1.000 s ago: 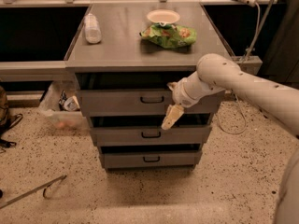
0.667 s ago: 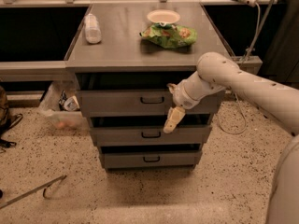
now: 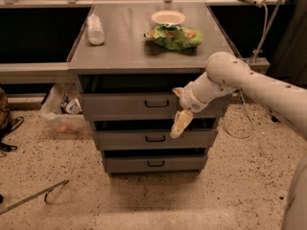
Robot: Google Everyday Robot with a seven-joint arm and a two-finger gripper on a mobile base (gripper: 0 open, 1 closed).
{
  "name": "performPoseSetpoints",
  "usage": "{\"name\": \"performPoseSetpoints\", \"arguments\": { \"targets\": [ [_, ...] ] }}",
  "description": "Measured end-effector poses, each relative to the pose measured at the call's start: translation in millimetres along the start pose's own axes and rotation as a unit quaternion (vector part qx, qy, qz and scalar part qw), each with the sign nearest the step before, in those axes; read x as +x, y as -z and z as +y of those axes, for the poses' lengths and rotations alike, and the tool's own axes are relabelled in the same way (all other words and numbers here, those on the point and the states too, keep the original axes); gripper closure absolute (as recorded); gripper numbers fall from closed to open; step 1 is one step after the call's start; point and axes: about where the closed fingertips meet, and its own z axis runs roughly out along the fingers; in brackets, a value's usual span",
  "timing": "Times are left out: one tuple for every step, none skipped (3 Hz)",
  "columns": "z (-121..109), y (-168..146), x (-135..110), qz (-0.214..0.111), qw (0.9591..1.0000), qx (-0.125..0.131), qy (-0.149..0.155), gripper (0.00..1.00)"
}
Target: Open top drawer
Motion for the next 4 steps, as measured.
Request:
{"name": "performPoseSetpoints", "arguments": {
  "targets": [
    [-17.6, -0.8, -15.5, 0.000, 0.9991, 0.031, 0.029, 0.00],
    [-32.0, -10.5, -25.5, -0.003, 0.9971, 0.052, 0.055, 0.00],
    [-40.8, -27.6, -12.3, 0.009, 0.9983, 0.040, 0.042, 0.00],
    [-40.4, -37.3, -2.4, 0.015, 0.9995, 0.018, 0.020, 0.00]
  ]
}}
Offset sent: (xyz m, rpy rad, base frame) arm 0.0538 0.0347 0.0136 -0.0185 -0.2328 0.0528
